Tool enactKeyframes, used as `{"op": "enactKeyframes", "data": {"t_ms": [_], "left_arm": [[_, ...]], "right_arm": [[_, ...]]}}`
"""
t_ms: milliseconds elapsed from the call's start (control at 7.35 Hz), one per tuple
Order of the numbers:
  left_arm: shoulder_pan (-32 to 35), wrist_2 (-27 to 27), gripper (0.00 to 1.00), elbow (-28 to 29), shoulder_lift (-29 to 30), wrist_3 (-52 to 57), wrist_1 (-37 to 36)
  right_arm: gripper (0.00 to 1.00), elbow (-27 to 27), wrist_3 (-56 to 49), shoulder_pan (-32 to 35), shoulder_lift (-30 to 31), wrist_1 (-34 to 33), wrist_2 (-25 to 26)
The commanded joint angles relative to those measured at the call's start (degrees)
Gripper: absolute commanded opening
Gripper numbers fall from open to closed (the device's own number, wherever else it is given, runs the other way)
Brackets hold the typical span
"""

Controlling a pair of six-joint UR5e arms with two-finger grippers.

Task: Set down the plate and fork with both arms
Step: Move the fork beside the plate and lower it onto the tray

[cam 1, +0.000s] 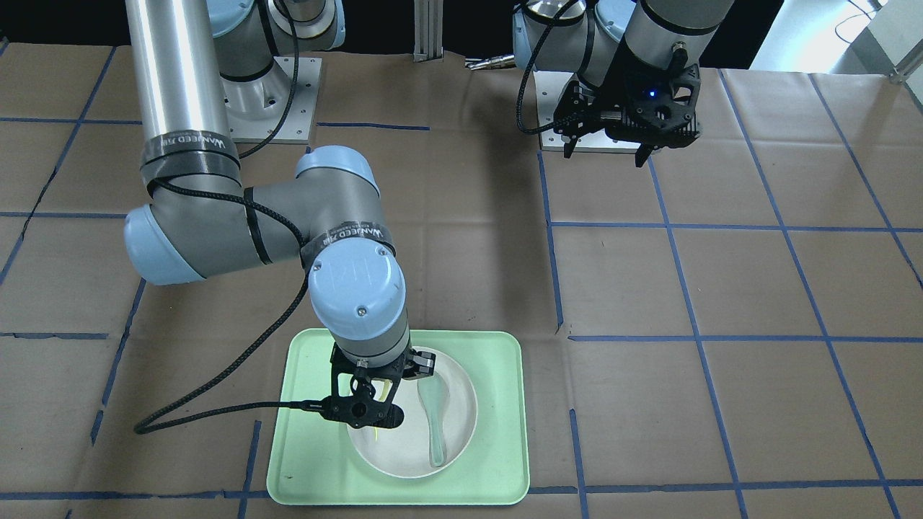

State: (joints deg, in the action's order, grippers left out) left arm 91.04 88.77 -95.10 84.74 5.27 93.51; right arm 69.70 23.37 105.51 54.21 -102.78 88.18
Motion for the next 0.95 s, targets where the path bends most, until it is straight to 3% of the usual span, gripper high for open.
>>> {"op": "enactKeyframes", "data": {"t_ms": [0, 408, 817], "left_arm": [[-0.07, 0.00, 1.00, 0.00, -0.01, 0.00, 0.00], [-0.07, 0.00, 1.00, 0.00, -0.01, 0.00, 0.00], [-0.07, -0.09, 1.00, 0.09, 0.08, -0.09, -0.17]], "right_arm": [[0.02, 2.44, -4.79, -1.53, 3.26, 2.05, 0.85], [0.02, 9.82, -13.32, -8.73, 6.00, -0.57, 0.24], [0.02, 13.09, -14.40, -9.36, 1.98, -9.87, 0.06]]}}
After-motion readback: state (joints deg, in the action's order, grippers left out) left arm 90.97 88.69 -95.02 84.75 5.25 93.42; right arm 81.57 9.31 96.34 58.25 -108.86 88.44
